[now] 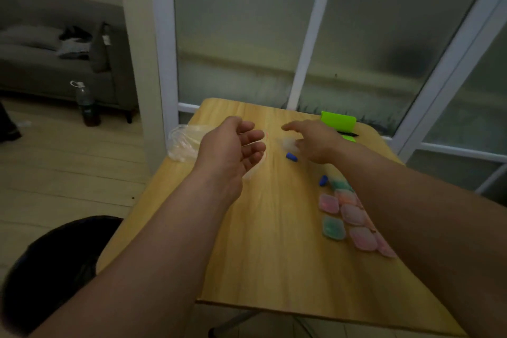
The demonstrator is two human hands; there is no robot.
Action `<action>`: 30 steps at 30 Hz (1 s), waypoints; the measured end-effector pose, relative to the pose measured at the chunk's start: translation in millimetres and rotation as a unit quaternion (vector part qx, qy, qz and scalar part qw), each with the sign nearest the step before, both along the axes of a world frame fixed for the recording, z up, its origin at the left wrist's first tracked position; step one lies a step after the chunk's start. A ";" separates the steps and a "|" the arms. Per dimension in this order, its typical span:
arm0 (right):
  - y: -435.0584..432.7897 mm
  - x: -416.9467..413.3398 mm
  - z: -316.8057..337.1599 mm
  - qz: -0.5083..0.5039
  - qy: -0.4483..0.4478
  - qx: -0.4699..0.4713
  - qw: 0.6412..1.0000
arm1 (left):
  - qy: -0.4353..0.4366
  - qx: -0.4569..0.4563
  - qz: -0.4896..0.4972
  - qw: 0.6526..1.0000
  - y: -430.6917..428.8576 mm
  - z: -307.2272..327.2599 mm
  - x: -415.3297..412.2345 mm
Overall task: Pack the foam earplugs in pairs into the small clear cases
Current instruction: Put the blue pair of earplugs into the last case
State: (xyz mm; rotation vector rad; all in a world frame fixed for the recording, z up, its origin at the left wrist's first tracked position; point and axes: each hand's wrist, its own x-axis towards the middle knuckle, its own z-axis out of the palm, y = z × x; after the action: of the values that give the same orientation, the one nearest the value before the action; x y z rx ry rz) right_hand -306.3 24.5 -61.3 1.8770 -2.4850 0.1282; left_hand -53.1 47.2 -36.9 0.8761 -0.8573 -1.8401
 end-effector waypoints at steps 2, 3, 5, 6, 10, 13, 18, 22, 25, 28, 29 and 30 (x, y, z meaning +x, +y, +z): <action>-10.0 0.0 -0.5 0.015 0.022 0.049 0.998 | 0.000 0.000 -0.007 1.000 0.4 0.1 -1.1; -13.7 -1.1 -1.4 0.013 0.024 0.068 0.997 | -0.002 -0.001 -0.010 1.000 0.2 -0.2 -1.5; -16.5 -1.4 -2.3 0.003 0.016 0.084 0.996 | -0.006 -0.003 -0.013 1.000 -0.4 -1.7 -1.4; -15.7 -1.2 -2.5 -0.004 0.011 0.078 0.997 | -0.008 -0.005 -0.016 1.000 -0.1 -2.2 -1.0; 7.7 2.1 5.9 -0.043 -0.059 -0.036 0.997 | -0.029 -0.018 -0.033 0.999 4.2 -5.3 -0.3; 44.4 23.6 22.1 -0.060 -0.226 -0.174 0.957 | -0.066 -0.033 -0.077 0.994 13.6 -7.2 -2.6; 119.7 83.3 40.2 -0.052 -0.408 -0.242 0.879 | -0.145 -0.117 -0.209 0.960 39.3 -13.7 -6.1; 167.5 108.9 31.0 -0.073 -0.472 -0.236 0.846 | -0.132 -0.174 -0.267 0.938 63.3 -17.5 -4.7; 186.4 116.6 24.1 -0.080 -0.504 -0.231 0.828 | -0.142 -0.209 -0.277 0.927 73.9 -19.8 0.6; 197.0 118.0 19.8 -0.083 -0.531 -0.223 0.813 | -0.143 -0.221 -0.290 0.920 77.8 -23.1 7.1; 199.7 117.0 17.7 -0.083 -0.538 -0.223 0.809 | -0.148 -0.235 -0.286 0.917 79.0 -24.0 8.2; 201.2 116.5 15.8 -0.084 -0.545 -0.223 0.804 | -0.154 -0.254 -0.278 0.913 79.5 -25.1 8.9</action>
State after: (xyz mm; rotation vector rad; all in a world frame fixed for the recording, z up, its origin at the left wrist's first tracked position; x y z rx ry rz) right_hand -189.9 225.8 -45.5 1.5215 -2.6778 2.0899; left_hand -44.2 126.7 -62.0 0.6228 -1.8427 -1.8108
